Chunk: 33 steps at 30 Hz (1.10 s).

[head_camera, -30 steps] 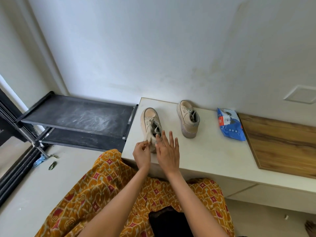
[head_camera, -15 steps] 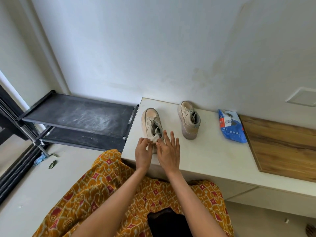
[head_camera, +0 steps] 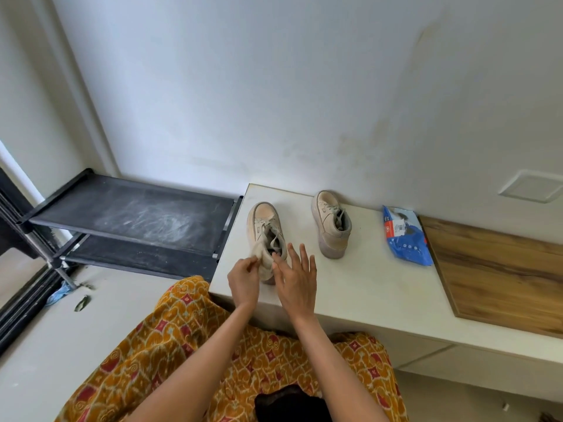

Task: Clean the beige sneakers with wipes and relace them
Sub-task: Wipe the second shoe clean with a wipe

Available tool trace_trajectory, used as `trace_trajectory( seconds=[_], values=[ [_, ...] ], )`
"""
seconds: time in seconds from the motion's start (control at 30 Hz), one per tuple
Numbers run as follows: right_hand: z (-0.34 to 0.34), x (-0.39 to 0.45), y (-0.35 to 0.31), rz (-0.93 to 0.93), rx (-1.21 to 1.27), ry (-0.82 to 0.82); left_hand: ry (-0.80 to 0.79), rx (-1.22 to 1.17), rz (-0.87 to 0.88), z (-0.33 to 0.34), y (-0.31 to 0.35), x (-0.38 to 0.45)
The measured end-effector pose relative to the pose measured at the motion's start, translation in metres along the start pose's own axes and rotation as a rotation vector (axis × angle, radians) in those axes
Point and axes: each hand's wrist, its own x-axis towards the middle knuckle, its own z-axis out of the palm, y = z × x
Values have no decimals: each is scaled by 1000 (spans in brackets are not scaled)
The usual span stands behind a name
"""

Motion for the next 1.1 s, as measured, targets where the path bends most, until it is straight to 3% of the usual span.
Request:
trace_trajectory(
  seconds=[0.2, 0.37, 0.53, 0.67, 0.87, 0.97, 1.1],
  values=[
    [-18, 20, 21, -112, -104, 83, 5, 29, -5, 10, 16, 23],
    [-33, 19, 60, 2, -88, 83, 8, 49, 9, 28, 22, 38],
    [-36, 21, 58, -14, -64, 66, 2, -14, 6, 45, 36, 23],
    [-34, 21, 56, -26, -39, 91, -25, -97, 126, 47, 28, -2],
    [-34, 21, 57, -47, -41, 111, -179, -3, 298, 34, 12, -16],
    [-34, 21, 58, -37, -35, 119, -133, -72, 228, 37, 18, -18],
    [-35, 21, 60, -40, -17, 112, -31, -106, -2, 46, 27, -10]
  ],
)
